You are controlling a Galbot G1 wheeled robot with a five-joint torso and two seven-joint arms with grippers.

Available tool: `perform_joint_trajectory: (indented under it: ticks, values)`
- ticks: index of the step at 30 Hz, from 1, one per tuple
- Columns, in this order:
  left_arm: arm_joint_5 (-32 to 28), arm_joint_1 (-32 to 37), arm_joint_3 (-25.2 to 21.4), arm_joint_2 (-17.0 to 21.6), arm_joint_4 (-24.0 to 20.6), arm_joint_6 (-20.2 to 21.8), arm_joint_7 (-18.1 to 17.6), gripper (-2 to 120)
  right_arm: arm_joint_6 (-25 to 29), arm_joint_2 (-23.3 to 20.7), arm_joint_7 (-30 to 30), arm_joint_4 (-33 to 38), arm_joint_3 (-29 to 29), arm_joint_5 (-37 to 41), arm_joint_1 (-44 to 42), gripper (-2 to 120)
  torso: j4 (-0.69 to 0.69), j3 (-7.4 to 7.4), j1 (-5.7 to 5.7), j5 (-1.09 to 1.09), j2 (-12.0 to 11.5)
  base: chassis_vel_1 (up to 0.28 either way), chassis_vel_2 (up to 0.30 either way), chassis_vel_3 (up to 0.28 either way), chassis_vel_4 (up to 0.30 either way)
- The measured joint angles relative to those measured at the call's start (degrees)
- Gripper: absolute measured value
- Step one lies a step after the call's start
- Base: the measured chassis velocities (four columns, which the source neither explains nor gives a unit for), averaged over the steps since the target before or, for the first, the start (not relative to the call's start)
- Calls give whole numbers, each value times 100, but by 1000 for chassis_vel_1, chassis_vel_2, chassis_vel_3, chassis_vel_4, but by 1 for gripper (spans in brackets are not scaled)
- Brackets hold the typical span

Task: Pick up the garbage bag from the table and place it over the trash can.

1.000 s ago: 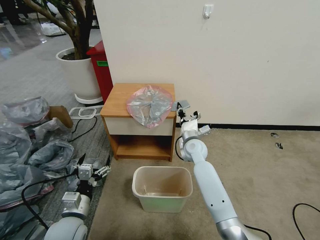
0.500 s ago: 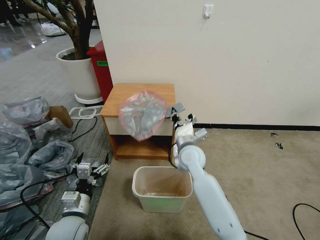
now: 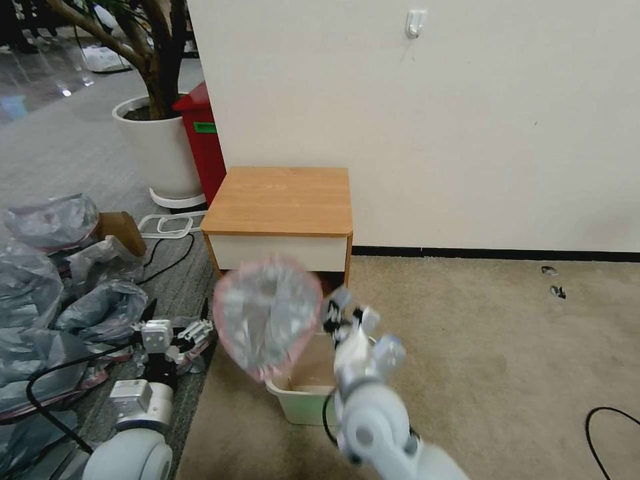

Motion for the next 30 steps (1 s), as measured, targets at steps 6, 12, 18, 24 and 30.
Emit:
perform_joint_trajectory:
  ticks: [6, 12, 18, 24, 30]
  values:
    - [-19, 2, 0, 2, 11, -1, -12, 100, 105, 14, 17, 45, -13, -273, -465, 0, 0, 0, 0, 0, 0, 0, 0, 0, 0]
    - [-5, 39, 219, -9, -35, 9, -4, 100, 72, 56, 39, 148, 70, -385, -654, 0, 1, 0, 0, -2, 0, 0, 0, 0, 0]
    - [-80, 126, 309, 131, -205, 207, 192, 100, -89, 5, 87, 259, 149, -566, -746, 9, 0, 1, 0, 0, 0, 0, 0, 0, 0]
    - [-600, 268, 276, 376, -635, 988, 1038, 100, -331, -68, 415, 504, 220, -876, -821, 30, 1, 0, 0, 0, 0, 0, 0, 0, 0]
    - [-906, 286, 331, 541, -704, 1304, 1612, 100, -446, -134, 571, 693, 255, -1069, -910, 49, 0, 1, 0, 0, 0, 0, 0, 0, 0]
